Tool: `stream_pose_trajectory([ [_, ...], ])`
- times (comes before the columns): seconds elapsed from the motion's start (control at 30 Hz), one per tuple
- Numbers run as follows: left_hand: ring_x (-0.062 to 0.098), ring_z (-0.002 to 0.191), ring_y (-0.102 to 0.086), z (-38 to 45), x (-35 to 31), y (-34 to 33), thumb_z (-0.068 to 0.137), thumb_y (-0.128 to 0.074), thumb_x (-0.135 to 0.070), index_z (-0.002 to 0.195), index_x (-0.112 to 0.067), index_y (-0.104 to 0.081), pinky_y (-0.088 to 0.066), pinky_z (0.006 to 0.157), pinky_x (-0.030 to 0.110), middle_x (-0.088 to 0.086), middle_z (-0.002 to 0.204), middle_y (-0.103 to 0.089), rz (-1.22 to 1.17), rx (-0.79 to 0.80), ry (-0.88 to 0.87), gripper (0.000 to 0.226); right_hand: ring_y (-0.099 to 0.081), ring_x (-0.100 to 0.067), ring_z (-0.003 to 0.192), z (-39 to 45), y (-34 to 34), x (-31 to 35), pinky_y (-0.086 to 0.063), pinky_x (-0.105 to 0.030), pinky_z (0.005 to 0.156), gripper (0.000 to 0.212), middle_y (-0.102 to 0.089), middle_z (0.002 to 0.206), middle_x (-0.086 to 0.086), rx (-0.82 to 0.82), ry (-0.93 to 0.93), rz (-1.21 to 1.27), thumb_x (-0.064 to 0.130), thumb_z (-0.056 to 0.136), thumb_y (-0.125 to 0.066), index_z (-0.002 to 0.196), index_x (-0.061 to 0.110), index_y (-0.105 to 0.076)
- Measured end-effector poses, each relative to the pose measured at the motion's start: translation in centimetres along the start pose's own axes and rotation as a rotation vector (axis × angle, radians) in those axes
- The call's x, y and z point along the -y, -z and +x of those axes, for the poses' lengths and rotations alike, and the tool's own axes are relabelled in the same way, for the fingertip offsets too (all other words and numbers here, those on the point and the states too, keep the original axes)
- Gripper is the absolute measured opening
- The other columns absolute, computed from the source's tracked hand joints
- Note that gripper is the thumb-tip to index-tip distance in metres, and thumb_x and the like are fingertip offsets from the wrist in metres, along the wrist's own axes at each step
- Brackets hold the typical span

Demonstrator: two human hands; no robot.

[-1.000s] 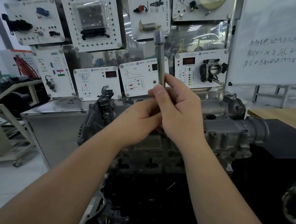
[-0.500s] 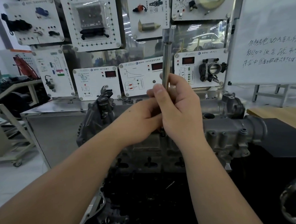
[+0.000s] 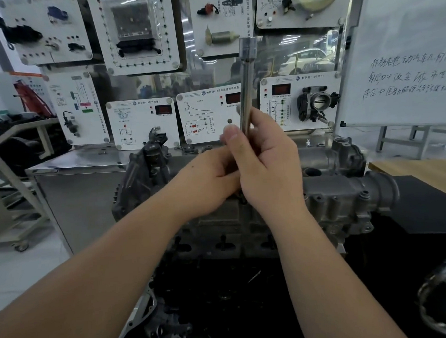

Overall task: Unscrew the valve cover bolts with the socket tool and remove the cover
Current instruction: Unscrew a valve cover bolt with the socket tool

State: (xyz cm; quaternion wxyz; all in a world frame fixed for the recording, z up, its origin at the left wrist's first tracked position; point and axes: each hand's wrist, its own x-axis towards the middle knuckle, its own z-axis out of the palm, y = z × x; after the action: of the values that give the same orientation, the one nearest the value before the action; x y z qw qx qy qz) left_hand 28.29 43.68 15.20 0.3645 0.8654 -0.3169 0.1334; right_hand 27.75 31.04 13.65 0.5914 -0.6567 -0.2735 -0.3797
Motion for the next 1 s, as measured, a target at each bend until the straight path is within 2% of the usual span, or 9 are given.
stream_pose_trajectory([
  [0.2,0.004,0.090,-0.071,-0.32,0.46,0.61,0.107,-0.051,-0.025,0.101,-0.023,-0.073,-0.056,0.082,0.022,-0.011,0.097,-0.075,-0.084,0.052,0.037,0.023,-0.067,-0.001,0.080,0.17,0.28,-0.13,-0.047,-0.010,0.068,0.022,-0.071,0.083,0.015,0.052,-0.009,-0.025,0.027,0.104,-0.051,0.093,0.021,-0.069],
  [0.37,0.009,0.083,-0.072,-0.15,0.45,0.48,0.101,-0.057,-0.028,0.097,-0.025,-0.071,-0.058,0.076,0.028,-0.006,0.090,-0.075,-0.032,0.015,0.022,0.015,-0.070,-0.002,0.091,0.12,0.12,-0.23,-0.055,-0.022,0.081,0.041,-0.075,0.091,0.010,0.077,-0.059,0.022,0.040,0.100,-0.054,0.138,0.023,-0.055],
  [0.43,0.013,0.083,-0.071,-0.01,0.40,0.25,0.097,-0.058,-0.026,0.099,-0.023,-0.069,-0.059,0.075,0.034,-0.003,0.089,-0.074,0.009,0.013,-0.006,0.012,-0.069,-0.004,0.083,-0.14,-0.18,-0.29,-0.057,-0.028,0.076,0.035,-0.072,0.086,0.007,0.023,-0.031,0.001,0.041,0.096,-0.059,0.128,0.026,-0.059],
  [0.5,0.001,0.074,-0.068,-0.08,0.37,0.23,0.098,-0.058,-0.020,0.092,-0.030,-0.067,-0.053,0.065,0.019,-0.014,0.082,-0.073,0.020,0.013,-0.033,0.015,-0.068,-0.002,0.084,-0.28,-0.39,-0.31,-0.055,-0.021,0.075,0.010,-0.072,0.085,0.013,-0.038,0.001,0.010,0.032,0.098,-0.059,0.107,0.034,-0.063],
  [0.6,-0.006,0.069,-0.066,-0.64,0.05,0.42,0.103,-0.053,-0.023,0.084,-0.035,-0.067,-0.047,0.061,0.008,-0.023,0.075,-0.071,-0.056,0.043,0.002,0.027,-0.065,0.012,0.092,-0.31,-0.43,-0.39,-0.048,-0.007,0.076,0.018,-0.070,0.082,0.027,-0.011,-0.015,0.038,0.025,0.103,-0.052,0.096,0.025,-0.069],
  [0.7,0.006,0.086,-0.071,-0.67,-0.07,0.48,0.098,-0.047,-0.042,0.097,-0.028,-0.071,-0.056,0.077,0.023,-0.011,0.093,-0.074,-0.077,0.055,0.043,0.028,-0.064,0.015,0.094,-0.06,-0.12,-0.30,-0.046,-0.005,0.078,0.031,-0.072,0.085,0.025,0.033,-0.055,0.041,0.029,0.105,-0.047,0.100,0.010,-0.071],
  [0.77,0.012,0.079,-0.070,-0.49,-0.16,0.39,0.096,-0.048,-0.043,0.095,-0.024,-0.070,-0.057,0.073,0.030,-0.005,0.088,-0.073,-0.035,0.042,0.033,0.029,-0.068,0.006,0.092,0.13,0.06,-0.20,-0.049,-0.010,0.078,0.025,-0.075,0.089,0.015,0.045,-0.058,0.048,0.033,0.104,-0.047,0.108,0.018,-0.067],
  [0.9,0.010,0.080,-0.070,-0.51,-0.27,0.16,0.096,-0.056,-0.036,0.096,-0.035,-0.069,-0.059,0.076,0.034,-0.008,0.088,-0.074,-0.005,0.008,0.041,0.014,-0.072,-0.014,0.086,-0.25,-0.06,-0.13,-0.060,-0.043,0.079,0.024,-0.074,0.088,0.000,-0.015,-0.024,0.035,0.046,0.096,-0.055,0.118,0.037,-0.055],
  [1.0,0.020,0.097,-0.071,-0.53,-0.34,0.02,0.098,-0.053,-0.045,0.114,-0.023,-0.069,-0.056,0.090,0.048,0.001,0.103,-0.075,0.027,0.006,0.068,0.032,-0.070,-0.010,0.084,-0.17,0.15,0.03,-0.060,-0.036,0.076,0.009,-0.072,0.085,0.008,-0.084,0.019,0.033,0.035,0.099,-0.057,0.103,0.043,-0.057],
])
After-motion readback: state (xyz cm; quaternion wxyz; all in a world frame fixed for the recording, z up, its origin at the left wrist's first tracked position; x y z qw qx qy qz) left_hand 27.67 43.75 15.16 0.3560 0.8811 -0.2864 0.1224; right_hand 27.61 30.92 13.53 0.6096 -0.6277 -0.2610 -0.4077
